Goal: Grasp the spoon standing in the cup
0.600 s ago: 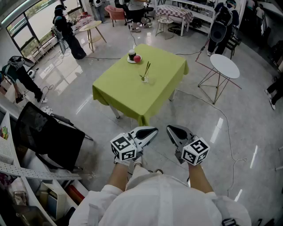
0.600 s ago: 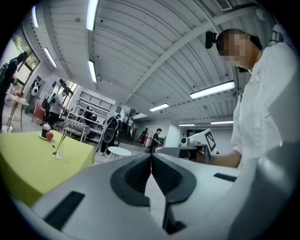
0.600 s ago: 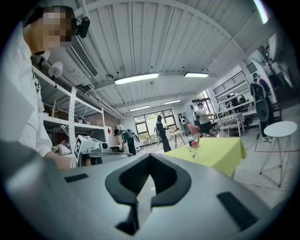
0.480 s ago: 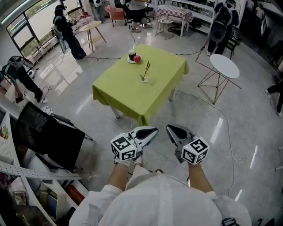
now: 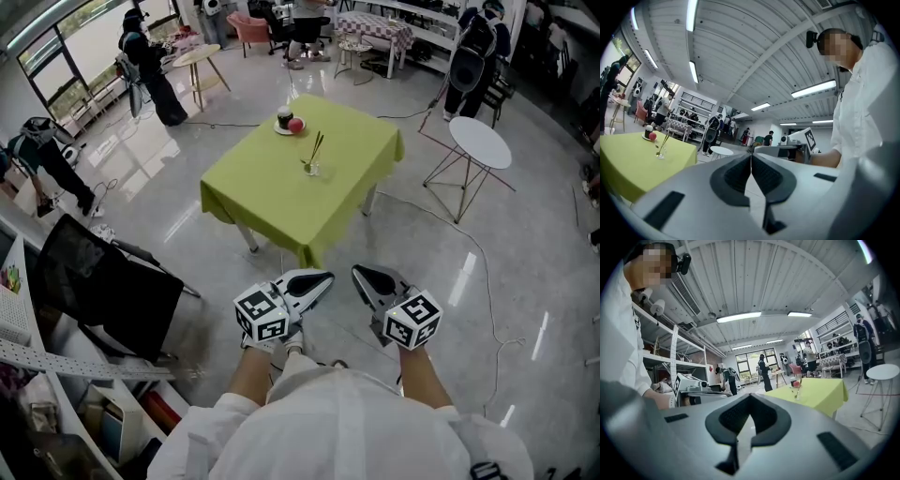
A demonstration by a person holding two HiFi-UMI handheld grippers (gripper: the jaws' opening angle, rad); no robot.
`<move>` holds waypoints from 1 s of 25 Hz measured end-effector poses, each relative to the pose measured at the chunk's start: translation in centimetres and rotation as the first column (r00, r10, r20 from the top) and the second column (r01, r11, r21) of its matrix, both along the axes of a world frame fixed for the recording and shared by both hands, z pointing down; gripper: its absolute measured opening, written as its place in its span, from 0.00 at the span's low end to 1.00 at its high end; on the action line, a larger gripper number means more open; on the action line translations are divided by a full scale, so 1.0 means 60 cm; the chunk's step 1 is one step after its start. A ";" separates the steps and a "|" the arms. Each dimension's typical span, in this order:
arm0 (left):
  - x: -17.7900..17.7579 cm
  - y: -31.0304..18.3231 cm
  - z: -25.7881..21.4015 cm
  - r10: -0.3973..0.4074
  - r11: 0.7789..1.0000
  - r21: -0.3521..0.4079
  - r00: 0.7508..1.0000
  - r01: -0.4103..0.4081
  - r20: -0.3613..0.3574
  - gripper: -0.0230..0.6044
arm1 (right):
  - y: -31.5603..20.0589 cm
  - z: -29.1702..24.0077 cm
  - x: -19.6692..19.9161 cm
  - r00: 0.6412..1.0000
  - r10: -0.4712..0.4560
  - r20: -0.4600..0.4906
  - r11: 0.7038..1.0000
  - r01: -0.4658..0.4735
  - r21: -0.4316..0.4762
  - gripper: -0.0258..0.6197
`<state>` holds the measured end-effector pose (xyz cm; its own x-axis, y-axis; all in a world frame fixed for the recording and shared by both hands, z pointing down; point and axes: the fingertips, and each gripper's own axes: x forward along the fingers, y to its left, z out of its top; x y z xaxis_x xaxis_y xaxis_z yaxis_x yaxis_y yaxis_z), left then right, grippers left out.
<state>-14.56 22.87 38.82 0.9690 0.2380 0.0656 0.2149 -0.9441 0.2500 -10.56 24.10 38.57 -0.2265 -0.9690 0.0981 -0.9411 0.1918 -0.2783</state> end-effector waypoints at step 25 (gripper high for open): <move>0.019 0.012 0.003 0.019 1.000 0.000 1.000 -0.019 0.016 0.04 | 0.008 -0.008 0.008 1.000 -0.007 0.010 1.000 0.007 0.031 0.05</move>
